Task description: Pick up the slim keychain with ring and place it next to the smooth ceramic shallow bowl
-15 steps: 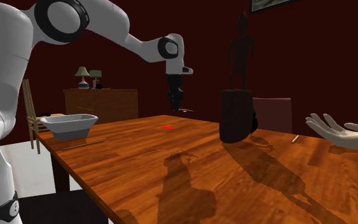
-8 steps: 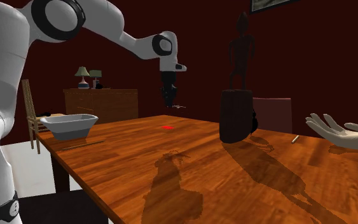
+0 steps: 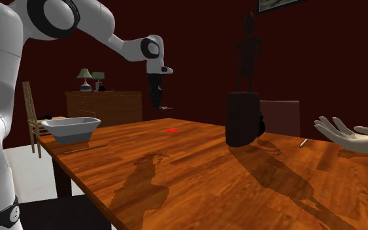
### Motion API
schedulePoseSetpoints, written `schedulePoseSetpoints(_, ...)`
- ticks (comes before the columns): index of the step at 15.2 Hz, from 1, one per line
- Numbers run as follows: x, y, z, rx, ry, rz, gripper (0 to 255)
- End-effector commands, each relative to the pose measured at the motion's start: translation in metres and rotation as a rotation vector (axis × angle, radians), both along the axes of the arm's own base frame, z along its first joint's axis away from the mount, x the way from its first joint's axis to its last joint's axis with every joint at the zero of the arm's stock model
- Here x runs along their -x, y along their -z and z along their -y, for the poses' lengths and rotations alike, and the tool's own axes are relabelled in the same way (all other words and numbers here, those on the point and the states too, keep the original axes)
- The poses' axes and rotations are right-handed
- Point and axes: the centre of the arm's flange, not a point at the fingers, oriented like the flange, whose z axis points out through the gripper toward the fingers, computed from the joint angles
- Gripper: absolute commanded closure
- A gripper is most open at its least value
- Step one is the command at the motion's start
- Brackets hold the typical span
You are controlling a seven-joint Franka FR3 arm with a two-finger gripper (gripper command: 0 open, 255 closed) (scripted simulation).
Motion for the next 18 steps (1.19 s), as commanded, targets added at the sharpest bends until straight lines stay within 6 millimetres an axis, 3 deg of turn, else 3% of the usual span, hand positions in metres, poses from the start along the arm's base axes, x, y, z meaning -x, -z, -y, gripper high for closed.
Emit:
schedulePoseSetpoints(1,0.023,0.001,-0.017,0.000,0.001,0.000,255)
schedulePoseSetpoints(18,0.186,0.001,-0.171,0.000,0.001,0.000,255)
